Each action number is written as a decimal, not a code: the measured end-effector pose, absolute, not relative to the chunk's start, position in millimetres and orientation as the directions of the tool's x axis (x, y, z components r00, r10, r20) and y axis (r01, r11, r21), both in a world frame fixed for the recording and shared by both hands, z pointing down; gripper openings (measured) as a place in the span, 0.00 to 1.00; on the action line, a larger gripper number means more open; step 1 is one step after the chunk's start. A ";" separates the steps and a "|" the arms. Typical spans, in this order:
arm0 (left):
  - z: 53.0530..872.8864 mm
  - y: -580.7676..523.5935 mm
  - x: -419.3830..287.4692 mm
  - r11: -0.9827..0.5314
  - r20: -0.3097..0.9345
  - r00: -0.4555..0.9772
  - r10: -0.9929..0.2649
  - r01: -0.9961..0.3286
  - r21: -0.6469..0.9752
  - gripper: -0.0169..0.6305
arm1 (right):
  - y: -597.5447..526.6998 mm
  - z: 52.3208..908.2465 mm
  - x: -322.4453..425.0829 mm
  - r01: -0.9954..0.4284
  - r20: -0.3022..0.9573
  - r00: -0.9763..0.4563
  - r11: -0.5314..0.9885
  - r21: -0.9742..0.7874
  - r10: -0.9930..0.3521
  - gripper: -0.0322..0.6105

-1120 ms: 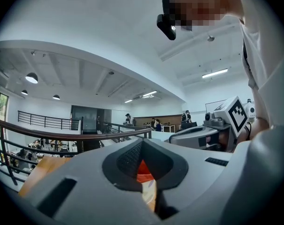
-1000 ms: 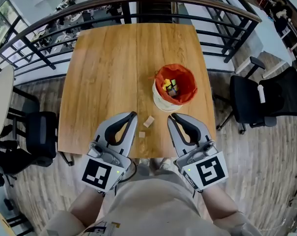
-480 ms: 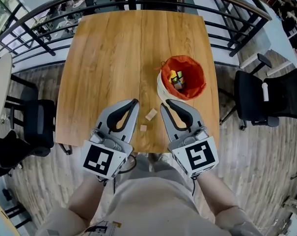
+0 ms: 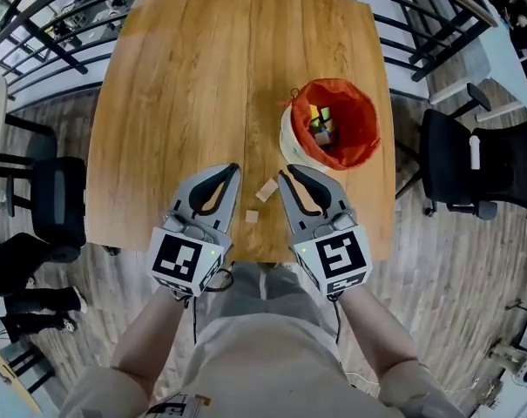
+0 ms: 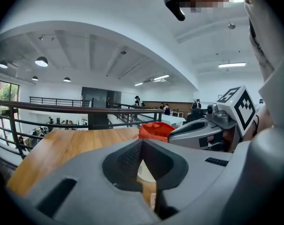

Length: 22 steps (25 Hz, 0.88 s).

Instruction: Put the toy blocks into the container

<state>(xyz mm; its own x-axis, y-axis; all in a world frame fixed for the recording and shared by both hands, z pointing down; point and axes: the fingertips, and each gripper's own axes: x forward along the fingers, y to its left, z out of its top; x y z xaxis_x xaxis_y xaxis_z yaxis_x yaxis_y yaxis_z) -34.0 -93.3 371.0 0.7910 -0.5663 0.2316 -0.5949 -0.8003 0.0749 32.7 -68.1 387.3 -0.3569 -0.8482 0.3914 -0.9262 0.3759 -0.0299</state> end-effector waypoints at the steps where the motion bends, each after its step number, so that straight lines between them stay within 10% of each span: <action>1: 381.1 -95.7 -33.7 -0.798 0.247 0.789 -0.563 -0.596 0.085 0.05 | -70.2 398.2 33.3 -0.928 0.409 -0.352 0.371 -0.035 -0.842 0.11; 22: 560.5 -104.0 -27.4 -0.767 0.505 0.753 -0.421 -0.593 0.245 0.05 | -72.6 601.3 40.1 -0.919 0.705 -0.311 0.390 -0.054 -0.637 0.21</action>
